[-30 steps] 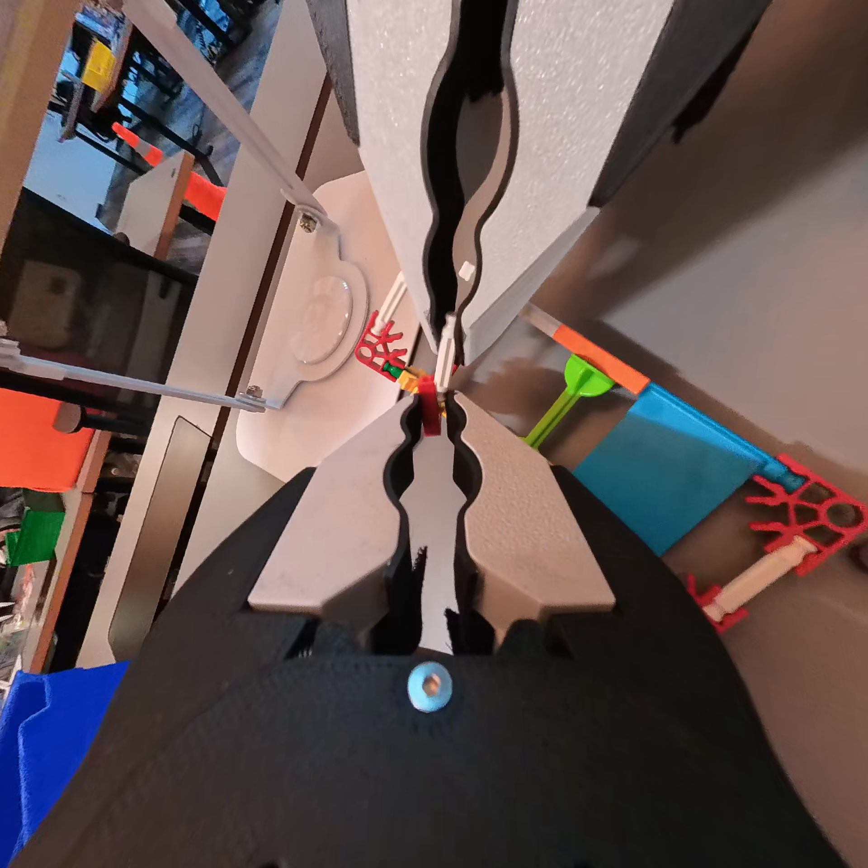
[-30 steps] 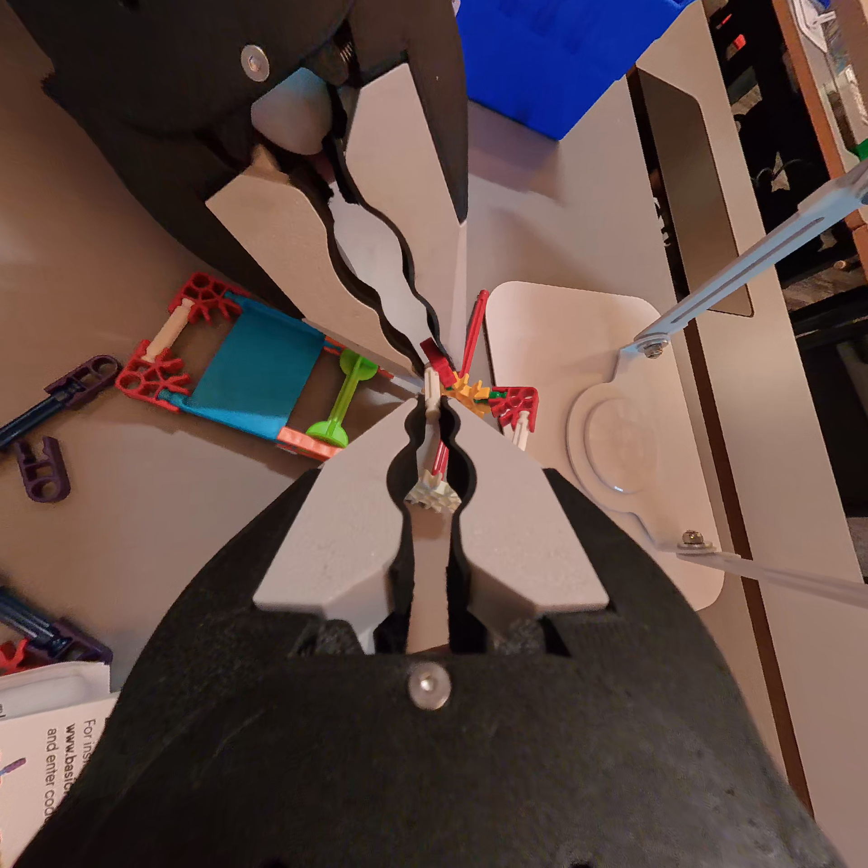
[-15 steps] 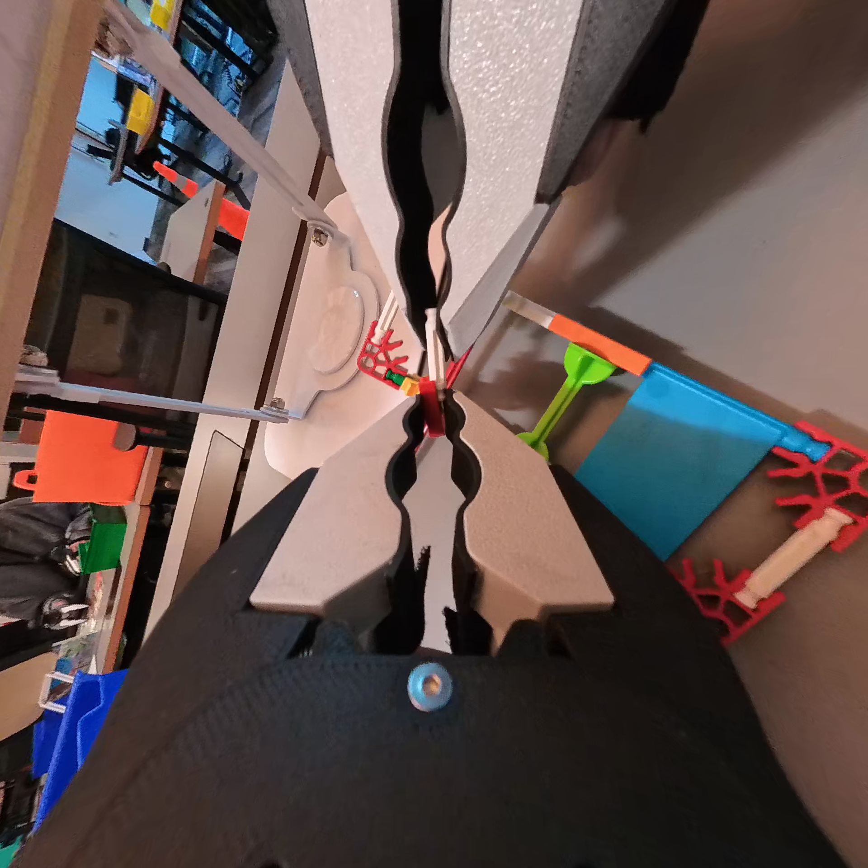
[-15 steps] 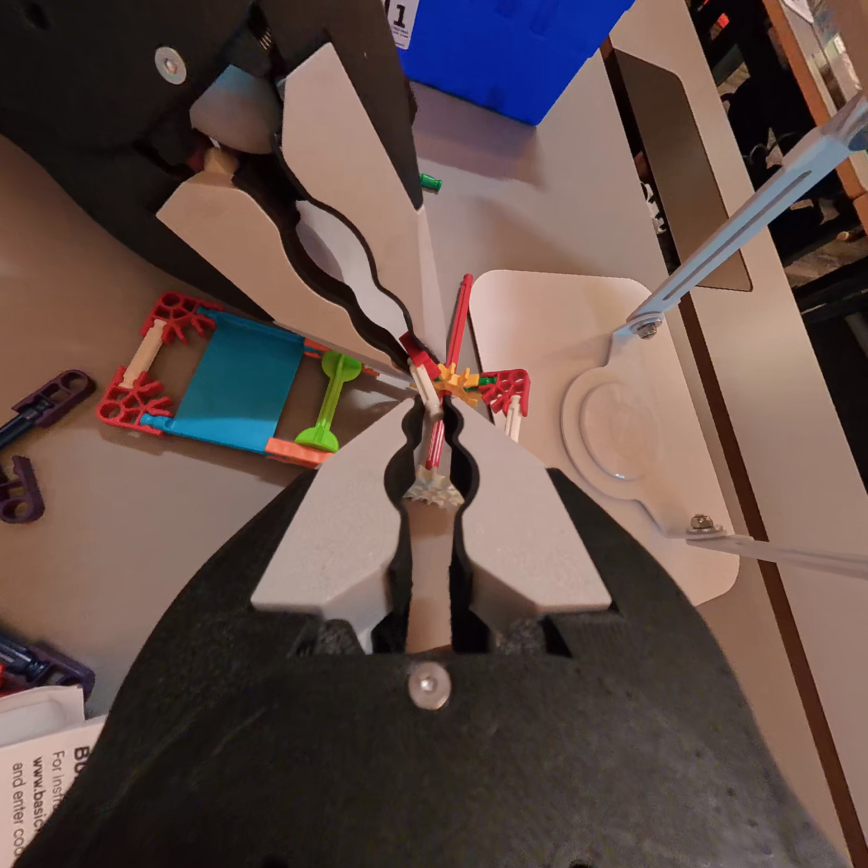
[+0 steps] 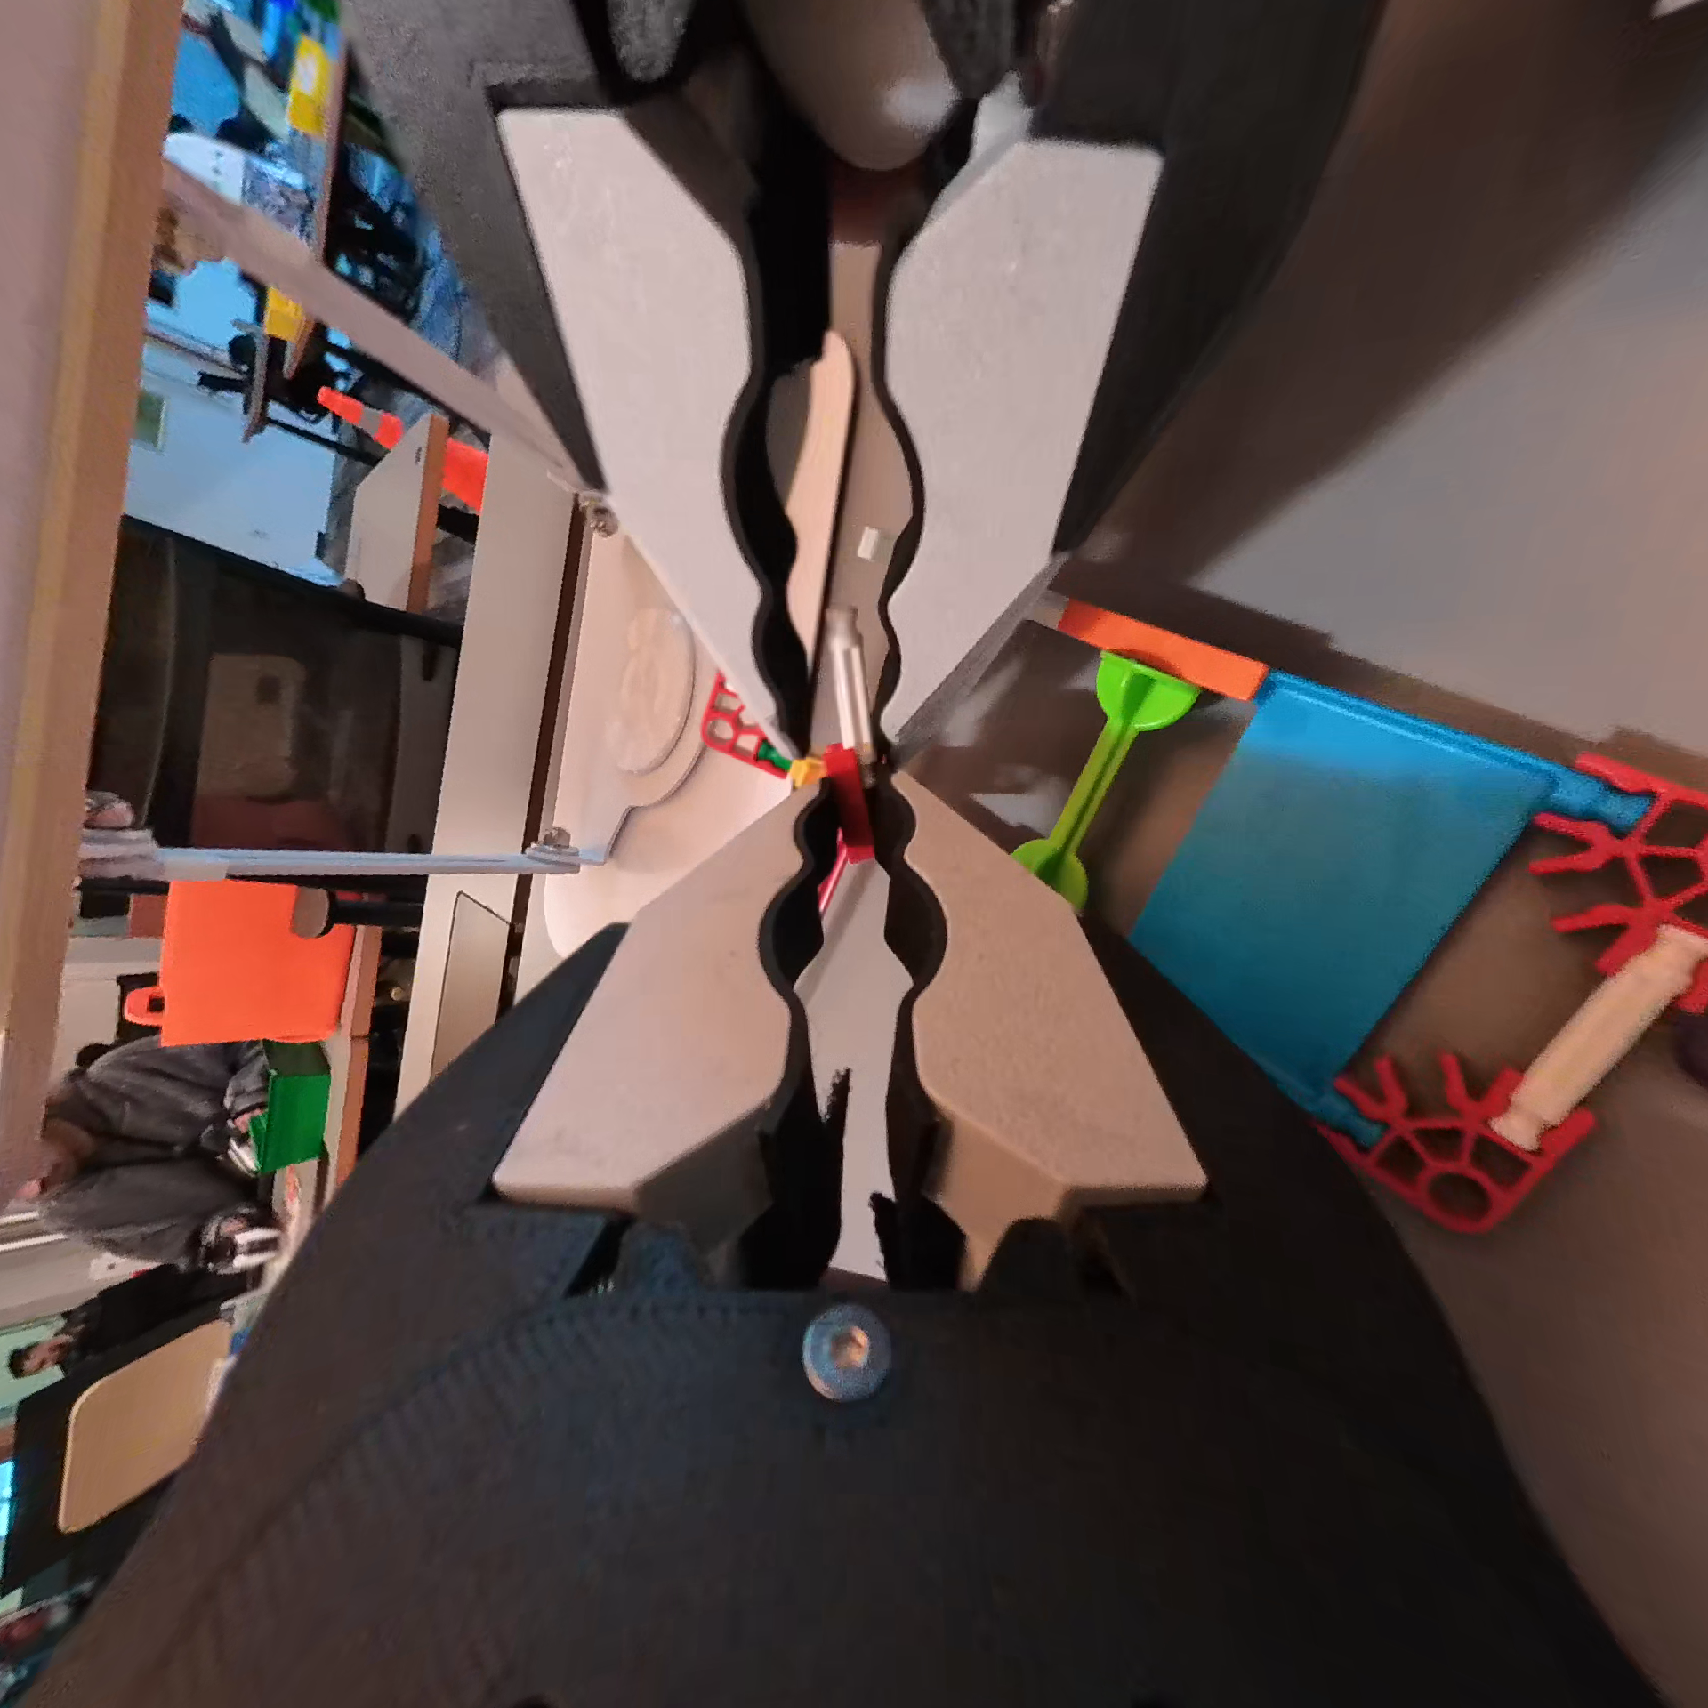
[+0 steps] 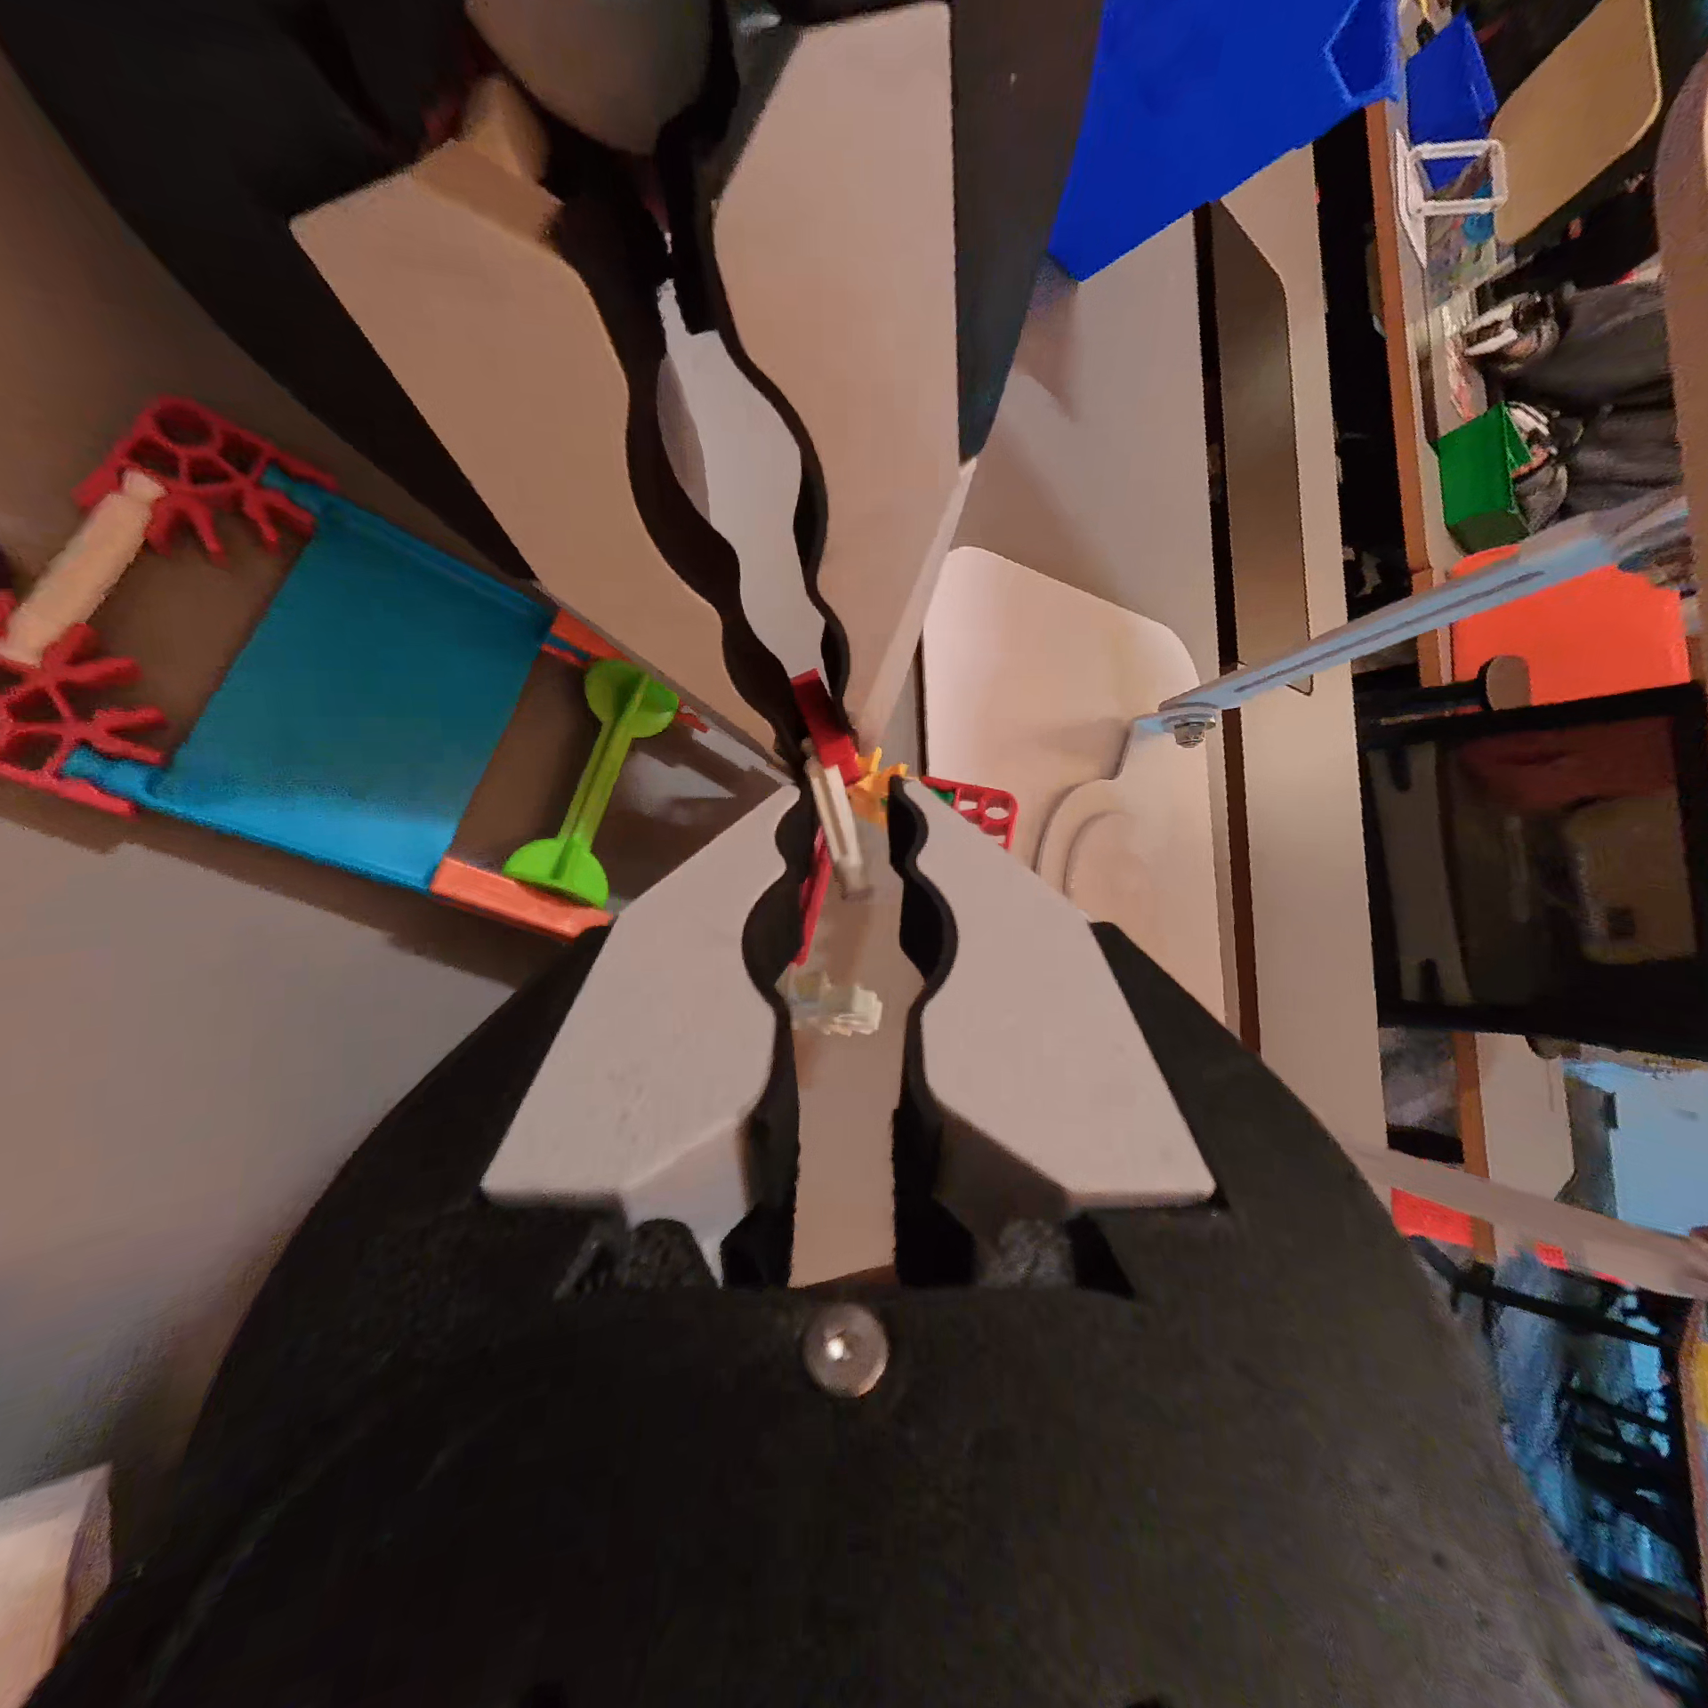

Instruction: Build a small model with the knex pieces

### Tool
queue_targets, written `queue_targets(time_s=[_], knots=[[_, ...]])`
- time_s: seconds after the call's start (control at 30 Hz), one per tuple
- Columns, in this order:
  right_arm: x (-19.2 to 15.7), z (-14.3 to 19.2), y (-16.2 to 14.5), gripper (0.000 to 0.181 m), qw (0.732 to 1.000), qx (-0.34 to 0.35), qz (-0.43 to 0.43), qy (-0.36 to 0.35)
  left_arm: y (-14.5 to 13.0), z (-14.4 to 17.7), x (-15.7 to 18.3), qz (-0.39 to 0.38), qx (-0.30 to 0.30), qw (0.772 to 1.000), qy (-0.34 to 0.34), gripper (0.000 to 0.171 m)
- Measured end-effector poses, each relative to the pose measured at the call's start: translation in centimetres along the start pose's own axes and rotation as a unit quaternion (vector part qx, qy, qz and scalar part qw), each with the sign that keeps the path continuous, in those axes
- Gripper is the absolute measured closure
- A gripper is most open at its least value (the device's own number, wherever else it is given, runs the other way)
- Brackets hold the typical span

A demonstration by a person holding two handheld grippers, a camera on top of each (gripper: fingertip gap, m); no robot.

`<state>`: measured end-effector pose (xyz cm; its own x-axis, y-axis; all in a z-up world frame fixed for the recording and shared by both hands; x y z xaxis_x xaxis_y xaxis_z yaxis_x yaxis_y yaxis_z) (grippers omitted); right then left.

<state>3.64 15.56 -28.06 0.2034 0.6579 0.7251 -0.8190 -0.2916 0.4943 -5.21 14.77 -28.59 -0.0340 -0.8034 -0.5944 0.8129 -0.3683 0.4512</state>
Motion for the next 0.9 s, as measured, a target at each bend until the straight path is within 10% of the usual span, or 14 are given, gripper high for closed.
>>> queue_targets(time_s=[0.9], knots=[[-0.2, 0.3, 0.2, 0.178, 0.993, -0.061, -0.055, 0.084, 1.1, -0.2, 1.3, -0.044, -0.022, 0.999, 0.006, 0.169]])
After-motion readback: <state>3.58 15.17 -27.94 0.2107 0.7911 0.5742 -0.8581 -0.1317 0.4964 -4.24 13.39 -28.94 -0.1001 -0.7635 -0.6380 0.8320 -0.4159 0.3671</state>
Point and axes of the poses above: each gripper's, where its closed fingertips meet, z back along the fingers, y out of its top, x = y × z across the jaws, the point moved 8 cm from there along z, back along the fingers, and after that the axes turned 11 degrees about -y, right-handed, at the moved point
